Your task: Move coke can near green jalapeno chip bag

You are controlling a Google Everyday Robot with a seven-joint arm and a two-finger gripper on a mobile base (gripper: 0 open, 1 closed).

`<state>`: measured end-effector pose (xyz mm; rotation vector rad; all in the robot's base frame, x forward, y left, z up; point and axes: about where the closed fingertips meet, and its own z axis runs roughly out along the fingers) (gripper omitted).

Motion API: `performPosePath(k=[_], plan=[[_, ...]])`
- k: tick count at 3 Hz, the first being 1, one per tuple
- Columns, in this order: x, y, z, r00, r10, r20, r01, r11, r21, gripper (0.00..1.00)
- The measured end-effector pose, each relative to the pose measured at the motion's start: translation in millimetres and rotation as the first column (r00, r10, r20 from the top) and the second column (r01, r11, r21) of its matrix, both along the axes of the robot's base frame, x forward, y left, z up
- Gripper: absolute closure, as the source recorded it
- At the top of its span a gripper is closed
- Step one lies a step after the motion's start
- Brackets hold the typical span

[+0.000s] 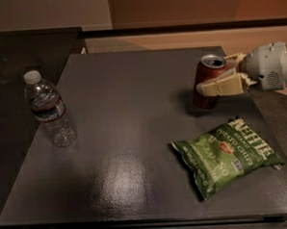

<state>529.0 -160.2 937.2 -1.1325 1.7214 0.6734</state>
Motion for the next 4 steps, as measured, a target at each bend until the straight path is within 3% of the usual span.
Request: performPosePath(k=[1,2,3,4], plan=[[2.8,-8.1,-24.4,0.9998,0.019,-0.006,-0.019,1.000,0.000,1.00],[2.2,-8.8,-25.2,0.9998,0.019,-0.007,-0.019,1.000,0.001,1.00],[-1.6,-11.3,-22.4,0.9997,0.025,-0.004,-0.025,1.000,-0.003,0.82],[-6.5,-14.5,-20.4,0.9994,0.031,-0.013,-0.032,0.999,-0.009,0.58]])
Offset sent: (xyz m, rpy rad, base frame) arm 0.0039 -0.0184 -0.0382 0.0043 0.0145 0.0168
